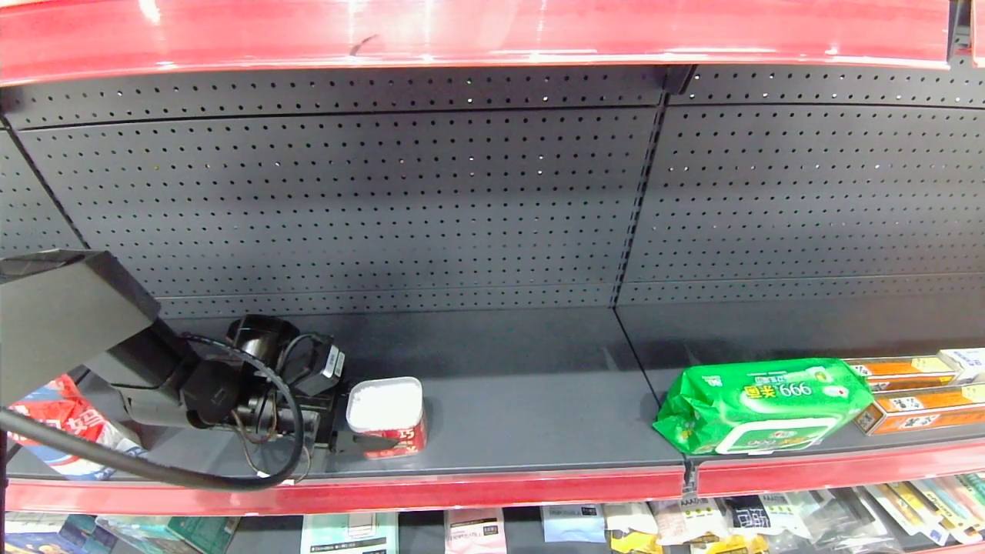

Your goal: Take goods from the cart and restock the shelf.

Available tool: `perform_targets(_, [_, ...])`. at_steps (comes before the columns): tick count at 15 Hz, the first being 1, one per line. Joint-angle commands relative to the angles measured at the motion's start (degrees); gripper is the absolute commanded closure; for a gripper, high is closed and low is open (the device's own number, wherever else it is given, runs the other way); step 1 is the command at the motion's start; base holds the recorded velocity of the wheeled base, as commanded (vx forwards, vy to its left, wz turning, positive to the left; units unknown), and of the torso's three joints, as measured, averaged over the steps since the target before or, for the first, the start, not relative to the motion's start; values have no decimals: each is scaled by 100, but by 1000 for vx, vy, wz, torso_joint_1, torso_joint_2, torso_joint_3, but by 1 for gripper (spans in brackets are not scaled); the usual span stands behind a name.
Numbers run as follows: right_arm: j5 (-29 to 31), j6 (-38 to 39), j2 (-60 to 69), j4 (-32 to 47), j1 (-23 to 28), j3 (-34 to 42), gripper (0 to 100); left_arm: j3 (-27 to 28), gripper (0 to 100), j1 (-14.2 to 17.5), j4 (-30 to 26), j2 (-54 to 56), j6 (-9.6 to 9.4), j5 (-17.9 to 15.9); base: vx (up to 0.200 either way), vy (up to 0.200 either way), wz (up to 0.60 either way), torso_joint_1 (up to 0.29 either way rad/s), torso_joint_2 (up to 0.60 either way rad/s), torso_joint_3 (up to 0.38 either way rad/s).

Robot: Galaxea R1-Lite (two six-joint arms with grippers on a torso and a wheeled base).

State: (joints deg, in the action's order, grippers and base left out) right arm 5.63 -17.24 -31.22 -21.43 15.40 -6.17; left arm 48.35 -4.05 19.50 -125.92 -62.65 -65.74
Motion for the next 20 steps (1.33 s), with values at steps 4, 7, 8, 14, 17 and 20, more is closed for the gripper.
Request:
perform_targets(4, [17, -34, 2, -1, -2, 10, 100, 87, 100, 0, 18, 32, 7, -9, 0, 0, 0, 0, 0, 0])
perform_targets(7, [34, -34, 2, -1, -2, 2, 100, 87, 100, 9, 18, 67, -2, -9, 0, 0, 0, 0, 0, 0])
perform_targets(8, [34, -34, 2, -1, -2, 2, 100, 78, 100, 27, -34, 94, 7, -9, 0, 0, 0, 0, 0, 0])
perform_targets(14, [43, -34, 2, -1, -2, -25, 100, 8, 100, 27, -316, 225, -19, -9, 0, 0, 0, 0, 0, 0])
perform_targets(17, [43, -34, -7, -1, -2, -25, 100, -1, 100, 27, -316, 199, -19, -9, 0, 0, 0, 0, 0, 0])
perform_targets(20, [43, -25, -16, -1, -2, -16, 100, -1, 100, 0, -316, 129, -28, 0, 0, 0, 0, 0, 0, 0])
